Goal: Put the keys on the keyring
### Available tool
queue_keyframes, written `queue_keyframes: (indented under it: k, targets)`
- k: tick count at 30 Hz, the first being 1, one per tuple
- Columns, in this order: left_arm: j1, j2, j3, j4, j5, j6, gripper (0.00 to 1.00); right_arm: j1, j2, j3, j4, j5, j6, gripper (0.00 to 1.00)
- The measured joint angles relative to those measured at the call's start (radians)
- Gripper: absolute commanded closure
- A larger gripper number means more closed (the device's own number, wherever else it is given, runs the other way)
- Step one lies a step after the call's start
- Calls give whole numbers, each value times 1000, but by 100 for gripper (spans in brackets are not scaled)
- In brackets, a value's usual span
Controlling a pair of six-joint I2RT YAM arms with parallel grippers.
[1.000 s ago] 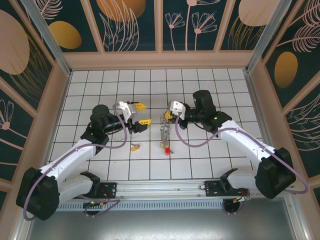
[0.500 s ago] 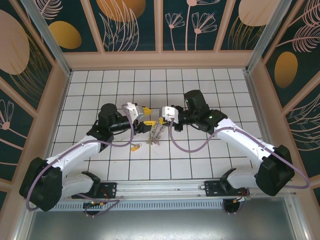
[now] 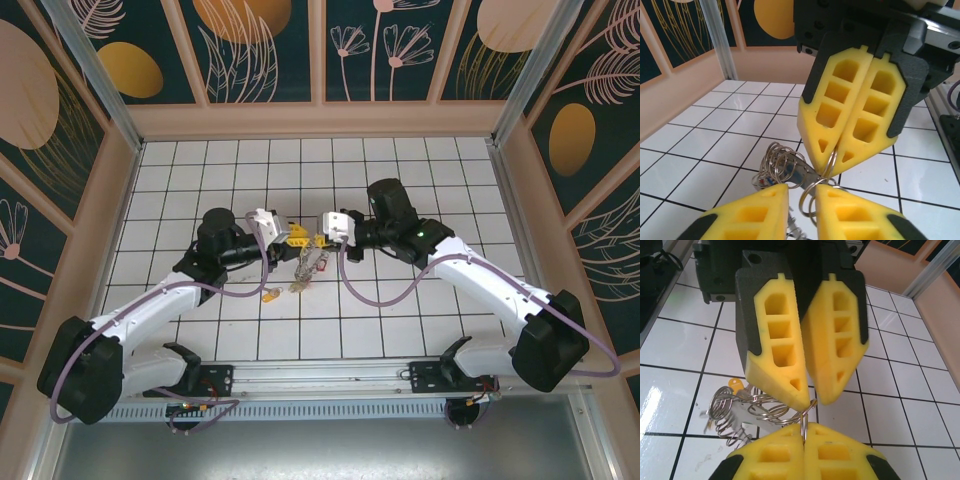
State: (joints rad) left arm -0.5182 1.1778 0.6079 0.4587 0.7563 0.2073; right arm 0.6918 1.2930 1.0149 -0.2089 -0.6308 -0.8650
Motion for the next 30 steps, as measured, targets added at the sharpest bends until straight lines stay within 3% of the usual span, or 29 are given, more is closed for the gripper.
queue_keyframes:
  k: [3, 15, 30]
  targets:
    - [1, -1, 0, -5, 11, 3, 100, -3, 0, 0, 10, 3, 17, 100]
    - [1, -17, 12, -26, -12, 9, 100, -32, 0, -2, 56, -55, 120, 100]
    - [1, -13, 14, -31, -61, -78, 100, -49, -2, -58, 245, -43, 324, 100]
